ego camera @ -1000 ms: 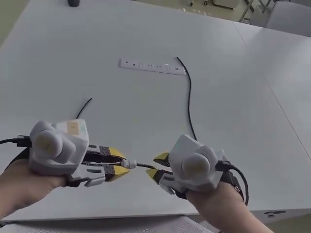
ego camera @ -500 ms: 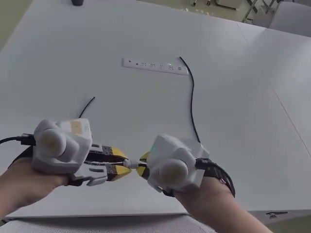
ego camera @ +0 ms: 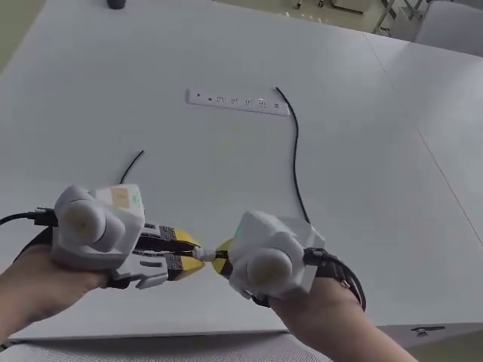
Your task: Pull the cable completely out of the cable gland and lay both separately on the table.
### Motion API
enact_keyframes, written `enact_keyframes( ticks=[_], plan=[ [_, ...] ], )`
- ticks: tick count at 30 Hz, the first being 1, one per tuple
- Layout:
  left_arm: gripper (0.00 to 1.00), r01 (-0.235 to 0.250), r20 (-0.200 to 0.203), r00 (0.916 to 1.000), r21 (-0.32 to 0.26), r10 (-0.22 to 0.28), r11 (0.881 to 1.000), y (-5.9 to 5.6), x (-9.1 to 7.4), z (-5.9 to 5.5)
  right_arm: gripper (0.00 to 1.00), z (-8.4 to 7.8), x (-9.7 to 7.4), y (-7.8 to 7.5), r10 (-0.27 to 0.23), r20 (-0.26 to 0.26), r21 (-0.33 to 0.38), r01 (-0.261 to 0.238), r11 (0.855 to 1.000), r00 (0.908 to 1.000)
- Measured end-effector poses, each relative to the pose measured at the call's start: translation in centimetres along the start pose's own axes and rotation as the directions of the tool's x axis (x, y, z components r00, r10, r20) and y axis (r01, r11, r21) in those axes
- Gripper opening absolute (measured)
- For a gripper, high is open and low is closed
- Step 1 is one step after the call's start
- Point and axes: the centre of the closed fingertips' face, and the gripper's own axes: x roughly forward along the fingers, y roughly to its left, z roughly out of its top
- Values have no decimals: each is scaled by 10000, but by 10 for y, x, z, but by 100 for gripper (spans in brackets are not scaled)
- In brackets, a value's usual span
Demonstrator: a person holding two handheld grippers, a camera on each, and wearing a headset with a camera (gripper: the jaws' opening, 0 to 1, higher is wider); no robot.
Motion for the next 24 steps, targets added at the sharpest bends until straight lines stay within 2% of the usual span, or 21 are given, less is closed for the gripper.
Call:
enact_keyframes(
  ticks=[5,8,12,19,24],
  plan=[
    [15,-50,36,10000,51,50,10000,0,1,2,0,-3,0,-2,8,47,596,-11,9982,10000],
    [15,-52,44,10000,94,51,9999,0,0,4,0,-6,-2,-3,95,64,1448,-103,9894,9999],
    [15,-140,176,9998,119,137,9998,2,-1,8,0,-12,-4,-10,-90,21,1672,85,9859,10000],
    [15,-92,153,9998,136,90,9999,1,-1,7,0,-30,-4,-16,-170,-320,2111,234,9772,9993],
    [15,-83,148,9999,152,80,9998,0,-1,6,0,-36,-2,-17,-150,-377,2481,239,9684,9992]
  ],
)
